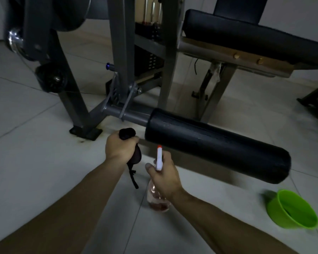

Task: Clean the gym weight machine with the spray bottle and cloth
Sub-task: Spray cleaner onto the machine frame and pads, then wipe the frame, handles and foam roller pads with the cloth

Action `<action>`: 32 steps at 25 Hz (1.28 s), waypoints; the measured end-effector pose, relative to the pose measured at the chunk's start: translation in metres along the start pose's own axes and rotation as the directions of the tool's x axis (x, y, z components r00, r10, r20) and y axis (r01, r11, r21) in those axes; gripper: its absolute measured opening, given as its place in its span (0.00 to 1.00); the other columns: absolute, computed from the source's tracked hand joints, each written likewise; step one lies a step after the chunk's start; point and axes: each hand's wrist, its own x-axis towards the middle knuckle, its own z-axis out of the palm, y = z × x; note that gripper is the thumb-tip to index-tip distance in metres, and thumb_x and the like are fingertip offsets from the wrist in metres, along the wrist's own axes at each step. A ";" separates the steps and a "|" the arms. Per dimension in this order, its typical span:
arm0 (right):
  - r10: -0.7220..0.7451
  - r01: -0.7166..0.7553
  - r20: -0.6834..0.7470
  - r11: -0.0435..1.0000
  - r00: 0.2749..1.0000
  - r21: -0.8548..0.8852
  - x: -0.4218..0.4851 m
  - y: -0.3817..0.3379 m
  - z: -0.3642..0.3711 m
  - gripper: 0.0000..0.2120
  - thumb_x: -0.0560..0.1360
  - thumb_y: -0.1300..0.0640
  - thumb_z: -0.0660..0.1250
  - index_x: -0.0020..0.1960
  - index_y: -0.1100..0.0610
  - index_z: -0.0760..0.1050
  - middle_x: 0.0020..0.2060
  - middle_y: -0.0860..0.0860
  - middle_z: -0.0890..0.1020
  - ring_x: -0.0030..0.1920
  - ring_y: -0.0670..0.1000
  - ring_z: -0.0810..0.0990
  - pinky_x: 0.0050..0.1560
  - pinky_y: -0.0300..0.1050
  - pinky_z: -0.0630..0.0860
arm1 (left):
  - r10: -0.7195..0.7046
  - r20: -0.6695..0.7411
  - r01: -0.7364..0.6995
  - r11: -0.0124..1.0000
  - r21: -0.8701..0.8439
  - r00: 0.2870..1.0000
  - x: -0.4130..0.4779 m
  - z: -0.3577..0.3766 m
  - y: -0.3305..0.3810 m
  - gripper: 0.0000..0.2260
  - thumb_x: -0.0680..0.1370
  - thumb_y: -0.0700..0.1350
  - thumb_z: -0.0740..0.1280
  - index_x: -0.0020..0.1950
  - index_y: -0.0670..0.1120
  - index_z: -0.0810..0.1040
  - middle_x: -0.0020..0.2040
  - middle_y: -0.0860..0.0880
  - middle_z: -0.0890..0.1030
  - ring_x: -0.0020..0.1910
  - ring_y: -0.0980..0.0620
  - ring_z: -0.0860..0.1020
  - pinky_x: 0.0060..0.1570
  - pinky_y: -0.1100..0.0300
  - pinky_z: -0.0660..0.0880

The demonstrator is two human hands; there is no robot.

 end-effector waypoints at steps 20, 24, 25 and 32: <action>0.387 -0.428 0.291 0.339 0.875 0.838 0.008 -0.031 -0.157 0.31 0.81 0.34 0.57 0.64 0.57 0.81 0.57 0.61 0.85 0.57 0.61 0.83 0.65 0.59 0.75 | 0.314 0.597 -0.173 0.943 -0.283 0.738 -0.065 0.116 0.042 0.18 0.78 0.32 0.65 0.64 0.48 0.79 0.53 0.48 0.83 0.48 0.55 0.83 0.45 0.66 0.78; 0.331 -0.287 0.123 0.507 0.935 0.813 0.023 -0.057 -0.164 0.18 0.81 0.50 0.67 0.67 0.58 0.79 0.59 0.58 0.85 0.59 0.56 0.85 0.58 0.52 0.81 | 0.485 0.644 -0.565 0.820 -0.098 0.592 -0.069 0.128 0.045 0.35 0.77 0.38 0.69 0.80 0.60 0.60 0.79 0.54 0.65 0.78 0.52 0.63 0.78 0.52 0.60; 0.351 -0.278 0.078 0.569 0.933 0.774 0.031 -0.056 -0.157 0.14 0.82 0.54 0.67 0.65 0.59 0.80 0.56 0.57 0.86 0.57 0.55 0.85 0.56 0.51 0.82 | 0.467 0.647 -0.567 0.821 -0.065 0.602 -0.063 0.125 0.044 0.39 0.77 0.40 0.70 0.81 0.62 0.55 0.82 0.55 0.59 0.81 0.51 0.55 0.80 0.47 0.55; -0.511 0.360 -0.087 0.706 0.855 -0.611 0.099 -0.035 -0.110 0.17 0.81 0.54 0.67 0.69 0.53 0.71 0.70 0.53 0.75 0.68 0.53 0.75 0.66 0.54 0.77 | 0.380 0.043 -0.382 0.922 0.055 0.924 0.023 0.081 -0.004 0.29 0.75 0.40 0.71 0.75 0.53 0.71 0.76 0.52 0.68 0.75 0.48 0.66 0.71 0.51 0.69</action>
